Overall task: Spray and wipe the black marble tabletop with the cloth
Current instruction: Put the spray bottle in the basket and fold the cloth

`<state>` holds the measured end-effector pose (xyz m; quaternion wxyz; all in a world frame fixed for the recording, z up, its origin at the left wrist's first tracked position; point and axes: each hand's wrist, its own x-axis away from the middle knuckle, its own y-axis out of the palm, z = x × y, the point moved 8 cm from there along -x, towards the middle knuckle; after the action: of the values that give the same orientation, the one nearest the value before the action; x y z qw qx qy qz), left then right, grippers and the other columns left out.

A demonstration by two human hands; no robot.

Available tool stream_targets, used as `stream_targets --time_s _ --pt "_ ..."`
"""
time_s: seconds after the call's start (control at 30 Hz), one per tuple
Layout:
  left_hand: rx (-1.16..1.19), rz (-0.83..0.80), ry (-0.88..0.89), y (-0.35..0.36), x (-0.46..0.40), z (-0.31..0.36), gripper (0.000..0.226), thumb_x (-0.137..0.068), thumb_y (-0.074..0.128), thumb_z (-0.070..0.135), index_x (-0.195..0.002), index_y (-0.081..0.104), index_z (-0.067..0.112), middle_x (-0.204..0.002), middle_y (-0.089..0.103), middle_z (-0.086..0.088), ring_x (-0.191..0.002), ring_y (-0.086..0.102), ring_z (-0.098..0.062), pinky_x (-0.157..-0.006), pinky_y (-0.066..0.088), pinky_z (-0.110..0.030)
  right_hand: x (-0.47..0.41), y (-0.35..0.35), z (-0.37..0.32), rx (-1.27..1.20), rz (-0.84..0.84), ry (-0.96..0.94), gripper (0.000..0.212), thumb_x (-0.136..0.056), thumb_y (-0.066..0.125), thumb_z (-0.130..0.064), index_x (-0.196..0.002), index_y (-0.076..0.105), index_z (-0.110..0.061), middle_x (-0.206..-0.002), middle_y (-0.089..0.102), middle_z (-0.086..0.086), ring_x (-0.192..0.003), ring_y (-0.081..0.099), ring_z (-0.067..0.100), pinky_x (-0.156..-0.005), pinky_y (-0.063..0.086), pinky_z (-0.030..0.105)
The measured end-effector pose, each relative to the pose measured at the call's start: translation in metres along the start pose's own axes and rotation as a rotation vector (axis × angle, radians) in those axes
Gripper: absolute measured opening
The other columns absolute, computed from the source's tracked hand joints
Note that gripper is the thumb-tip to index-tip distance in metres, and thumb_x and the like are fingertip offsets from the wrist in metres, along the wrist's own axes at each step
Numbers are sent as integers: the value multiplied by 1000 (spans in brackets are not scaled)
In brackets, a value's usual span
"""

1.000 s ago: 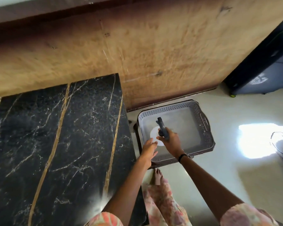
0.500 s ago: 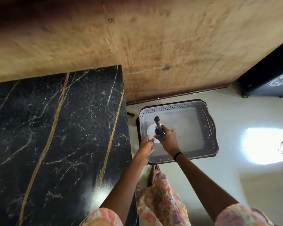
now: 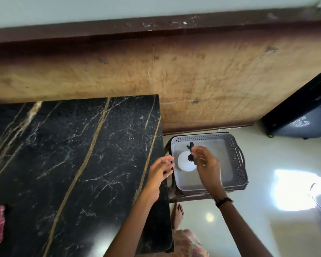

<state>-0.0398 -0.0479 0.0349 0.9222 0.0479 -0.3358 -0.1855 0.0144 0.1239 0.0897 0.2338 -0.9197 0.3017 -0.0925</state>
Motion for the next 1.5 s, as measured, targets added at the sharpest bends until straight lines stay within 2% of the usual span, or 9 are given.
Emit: stream_targets --time_s 0.37,0.5,0.63,0.73,0.93,1.17,1.23,1.37,1.5 --pt "-49 252 133 -257 113 40 26 -98 44 14 -114 60 1 -107 68 -8 -87 66 -15 -72 53 -18 130 248 -129 -48 -459 -47 23 -86 61 5 -100 69 -11 -99 71 -6 -91 65 -2 -89 50 16" --pt "-54 527 126 -403 169 31 24 -97 42 7 -112 58 -4 -103 65 -12 -85 60 -23 -71 47 -24 188 364 -173 -52 -641 -13 19 -86 62 1 -100 69 -9 -100 72 4 -96 68 16 -92 52 30" --pt "-240 857 139 -524 218 20 19 -97 46 10 -103 62 2 -92 63 -11 -90 58 -30 -72 42 -31 239 455 -202 33 -741 -8 20 -87 63 -7 -106 68 -6 -105 72 9 -101 66 20 -91 50 26" --pt "-360 964 157 -570 227 23 24 -94 54 14 -110 59 -3 -107 59 -18 -100 58 -35 -80 46 -36 262 501 -206 122 -782 51 30 -88 62 -10 -117 63 -2 -116 68 12 -112 61 24 -94 44 26" --pt "-419 843 -2 -603 201 5 35 -87 65 19 -111 55 -5 -114 59 -25 -105 57 -39 -94 45 -53 284 543 -210 145 -669 180 13 -83 59 -3 -92 61 5 -99 69 21 -95 64 35 -80 50 43" --pt "-266 827 -52 -610 197 -13 59 -78 74 13 -127 44 -2 -124 53 -24 -107 59 -38 -94 49 -51 292 563 -197 106 -611 359 27 -79 63 -4 -105 62 1 -111 64 19 -98 64 34 -87 52 44" --pt "-191 816 -109 -610 200 -22 63 -76 75 11 -129 41 0 -123 54 -23 -105 60 -37 -88 52 -46 296 565 -194 139 -666 382 15 -78 65 -6 -93 65 -3 -103 68 17 -94 66 31 -82 56 42" --pt "36 704 -201 -599 204 -39 45 -74 75 9 -113 56 -5 -101 66 -17 -89 63 -30 -73 50 -36 306 554 -188 90 -757 436 10 -77 70 -18 -79 62 -12 -85 65 7 -77 59 18 -65 46 32" --pt "171 547 -217 -562 205 -33 24 -79 73 24 -93 57 13 -87 66 -6 -81 62 -20 -62 45 -29 301 520 -180 -191 -772 562 20 -86 65 -28 -100 62 -14 -104 70 7 -94 66 23 -84 53 38"
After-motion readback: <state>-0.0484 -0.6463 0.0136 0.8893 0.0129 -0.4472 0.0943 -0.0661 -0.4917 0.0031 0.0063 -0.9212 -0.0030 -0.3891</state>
